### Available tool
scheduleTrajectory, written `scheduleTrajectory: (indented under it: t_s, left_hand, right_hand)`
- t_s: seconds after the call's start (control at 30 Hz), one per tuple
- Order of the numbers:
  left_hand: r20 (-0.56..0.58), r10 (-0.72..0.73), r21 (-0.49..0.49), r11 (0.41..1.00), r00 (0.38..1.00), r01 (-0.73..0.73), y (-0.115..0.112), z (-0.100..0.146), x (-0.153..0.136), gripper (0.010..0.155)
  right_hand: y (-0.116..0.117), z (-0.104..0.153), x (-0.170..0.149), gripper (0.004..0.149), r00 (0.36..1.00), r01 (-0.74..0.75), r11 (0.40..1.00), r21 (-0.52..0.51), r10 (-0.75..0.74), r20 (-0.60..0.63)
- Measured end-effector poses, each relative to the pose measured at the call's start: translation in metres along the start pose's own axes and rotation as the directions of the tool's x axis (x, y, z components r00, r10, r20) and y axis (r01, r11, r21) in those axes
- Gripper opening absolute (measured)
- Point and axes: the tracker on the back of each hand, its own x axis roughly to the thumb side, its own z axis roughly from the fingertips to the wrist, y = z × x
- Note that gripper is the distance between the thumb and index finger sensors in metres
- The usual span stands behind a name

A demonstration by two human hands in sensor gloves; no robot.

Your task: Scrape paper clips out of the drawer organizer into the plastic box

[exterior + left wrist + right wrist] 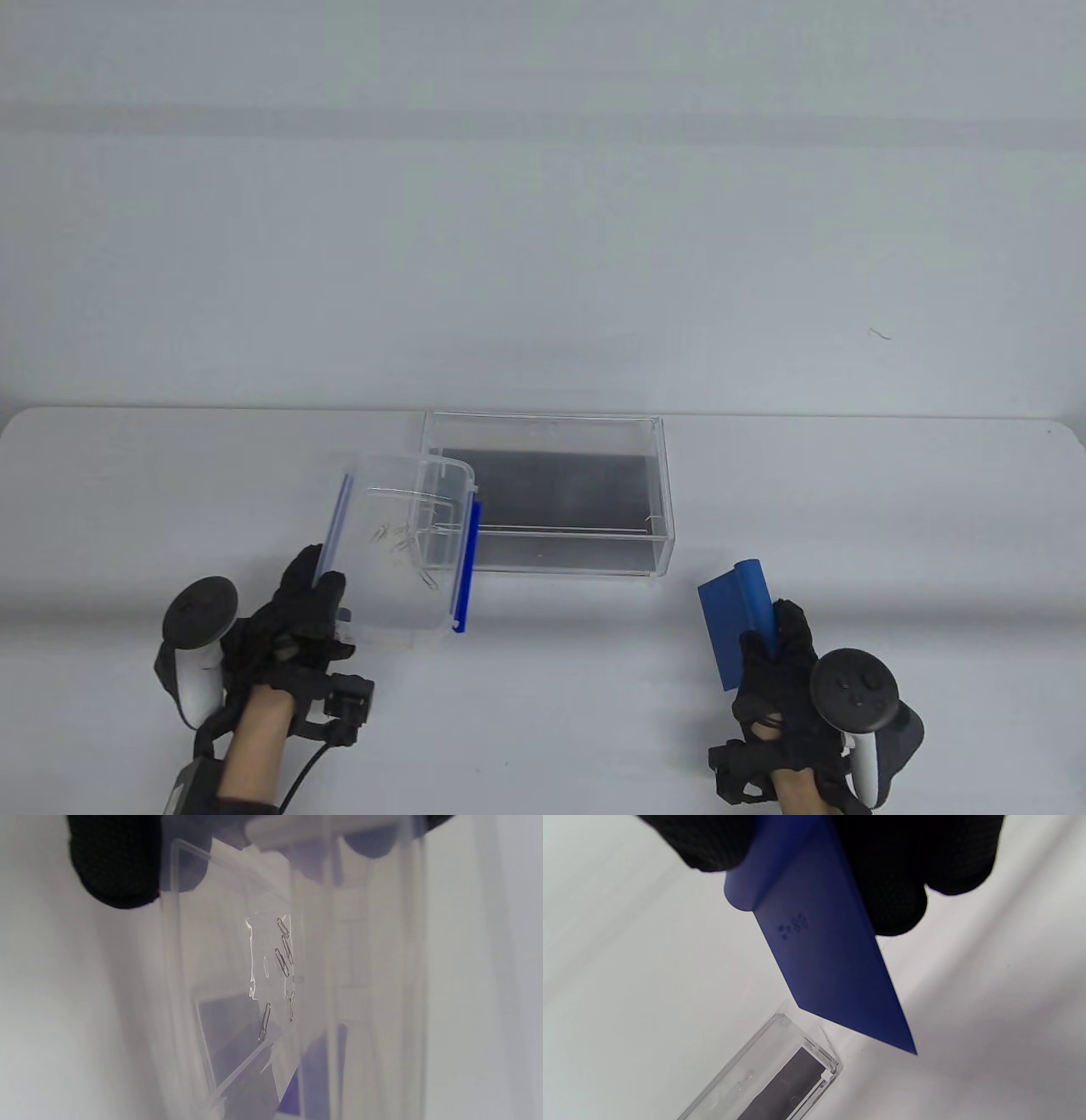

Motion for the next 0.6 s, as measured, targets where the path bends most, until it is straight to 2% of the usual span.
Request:
scheduleTrajectory:
  t_s: [0.13,0.23,0.4,0.6]
  left_hand:
    - [-0.077,-0.013,0.086,0.996,0.997,0.020,0.034,-0.007,-0.020,0.064]
    - [-0.138,-0.051,0.114,0.991,0.989,0.067,0.052,-0.012,-0.039,0.063]
    - [-0.235,-0.063,0.144,0.985,0.970,0.099,0.071,-0.014,-0.068,0.062]
    - [-0.300,-0.023,0.165,0.983,0.954,0.076,0.086,-0.015,-0.087,0.059]
  right_hand:
    - [0.000,0.000,0.000,0.064,1.000,0.014,1.000,-0.002,-0.014,0.002]
    - [0.001,0.000,0.000,0.064,1.000,0.017,1.000,0.005,-0.017,0.006]
    - [0.004,-0.001,0.001,0.064,1.000,0.000,1.000,0.018,0.000,0.019]
    - [0.007,-0.002,0.001,0.064,0.999,-0.019,0.999,0.028,0.019,0.029]
